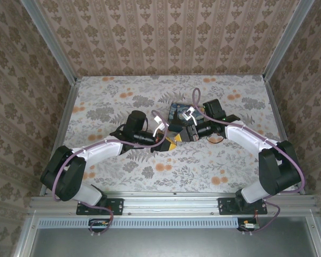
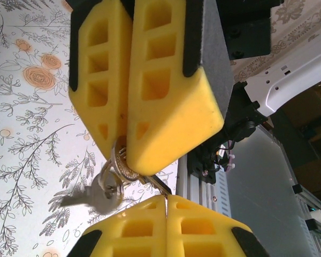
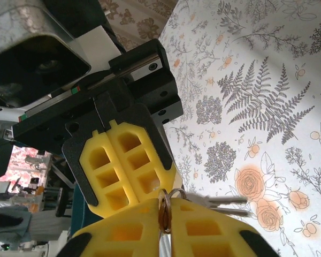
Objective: Unlock the padlock with the key
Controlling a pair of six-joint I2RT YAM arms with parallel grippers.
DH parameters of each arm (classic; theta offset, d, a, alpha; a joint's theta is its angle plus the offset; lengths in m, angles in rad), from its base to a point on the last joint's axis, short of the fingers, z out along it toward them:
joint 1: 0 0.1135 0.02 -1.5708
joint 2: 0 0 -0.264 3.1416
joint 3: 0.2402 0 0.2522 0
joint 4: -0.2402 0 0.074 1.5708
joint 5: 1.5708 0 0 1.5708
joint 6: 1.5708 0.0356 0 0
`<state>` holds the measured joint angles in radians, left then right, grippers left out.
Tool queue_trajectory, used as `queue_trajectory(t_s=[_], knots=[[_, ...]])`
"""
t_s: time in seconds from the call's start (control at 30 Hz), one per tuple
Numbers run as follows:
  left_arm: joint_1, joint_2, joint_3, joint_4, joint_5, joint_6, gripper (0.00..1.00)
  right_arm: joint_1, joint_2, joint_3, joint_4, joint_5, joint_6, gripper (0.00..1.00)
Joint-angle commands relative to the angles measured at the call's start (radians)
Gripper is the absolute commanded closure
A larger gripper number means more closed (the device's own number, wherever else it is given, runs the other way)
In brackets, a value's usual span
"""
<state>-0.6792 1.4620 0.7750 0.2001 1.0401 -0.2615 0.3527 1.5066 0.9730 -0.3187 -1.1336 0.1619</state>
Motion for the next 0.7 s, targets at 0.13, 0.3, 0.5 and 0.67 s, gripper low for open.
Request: queue_trajectory(t_s=[0.13,0.3,0.5,0.67], knots=[[0.019,-0.015,-0.014,0.019,-0.007,-0.021,1.00,-0.007,-0.029,-0.044,0.044,0.016,0.041,0.97],[0.041,-0.029,-0.050,0.094,-0.026,-0.092,1.00,-0.015,-0.039,-0.097,0.177,0.078,0.193,1.00],[0.041,-0.054,-0.099,0.210,-0.114,-0.256,0.80,-0.012,-0.045,-0.178,0.428,0.261,0.532,1.00],[0.040,-0.116,-0.152,0.204,-0.296,-0.428,0.77,-0.008,-0.055,-0.225,0.536,0.464,0.781,1.00]])
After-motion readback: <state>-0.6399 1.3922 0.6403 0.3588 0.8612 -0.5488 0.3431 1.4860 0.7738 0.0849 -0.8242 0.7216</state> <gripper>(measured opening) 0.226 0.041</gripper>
